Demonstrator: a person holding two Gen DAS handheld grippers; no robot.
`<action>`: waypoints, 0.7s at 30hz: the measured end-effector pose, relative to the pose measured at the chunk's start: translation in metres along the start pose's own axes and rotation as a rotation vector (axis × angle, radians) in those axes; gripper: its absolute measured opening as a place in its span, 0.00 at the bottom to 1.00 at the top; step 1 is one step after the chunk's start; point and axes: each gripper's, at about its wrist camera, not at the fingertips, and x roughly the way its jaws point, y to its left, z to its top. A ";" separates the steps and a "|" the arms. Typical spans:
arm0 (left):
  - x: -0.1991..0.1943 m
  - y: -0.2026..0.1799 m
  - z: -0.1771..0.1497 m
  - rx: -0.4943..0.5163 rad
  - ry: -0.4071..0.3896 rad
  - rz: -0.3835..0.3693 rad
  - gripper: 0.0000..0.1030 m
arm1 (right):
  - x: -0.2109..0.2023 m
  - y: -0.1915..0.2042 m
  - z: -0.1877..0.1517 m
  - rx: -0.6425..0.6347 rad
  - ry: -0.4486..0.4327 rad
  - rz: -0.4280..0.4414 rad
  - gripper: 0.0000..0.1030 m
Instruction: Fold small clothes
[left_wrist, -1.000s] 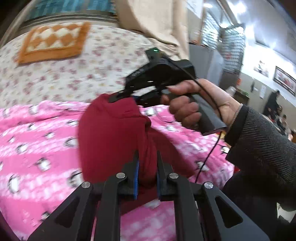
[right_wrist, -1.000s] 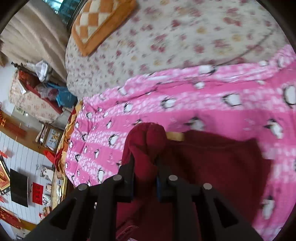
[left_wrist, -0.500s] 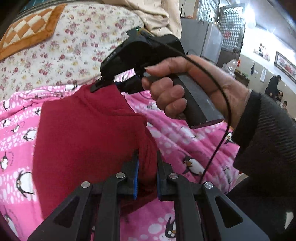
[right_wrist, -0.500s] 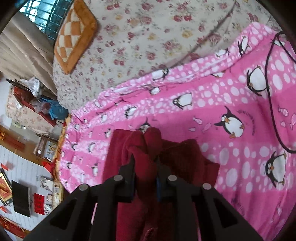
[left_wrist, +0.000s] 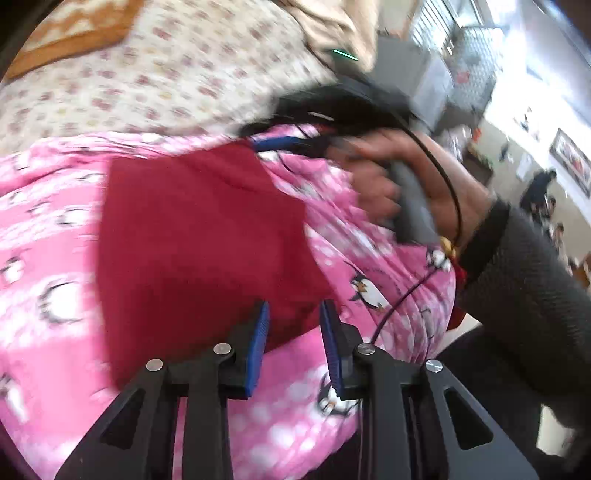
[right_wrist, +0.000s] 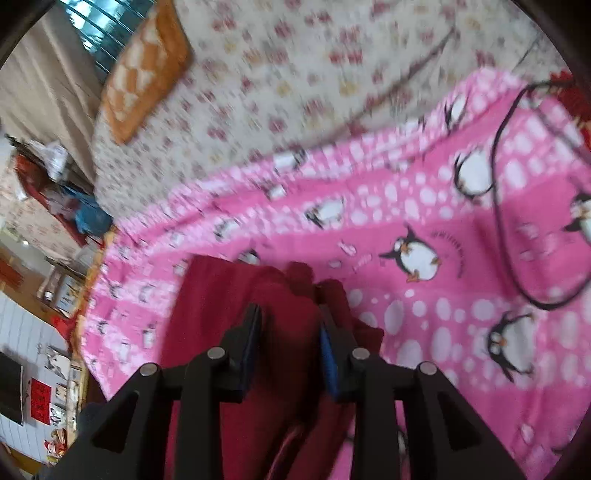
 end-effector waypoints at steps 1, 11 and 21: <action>-0.013 0.011 -0.001 -0.022 -0.032 0.030 0.09 | -0.017 0.010 -0.004 -0.047 -0.036 0.014 0.33; 0.015 0.071 -0.022 -0.170 0.044 0.157 0.00 | -0.019 0.103 -0.134 -0.937 0.128 -0.055 0.50; 0.000 0.079 0.053 -0.164 -0.036 0.188 0.00 | -0.034 0.098 -0.114 -0.841 0.027 -0.067 0.48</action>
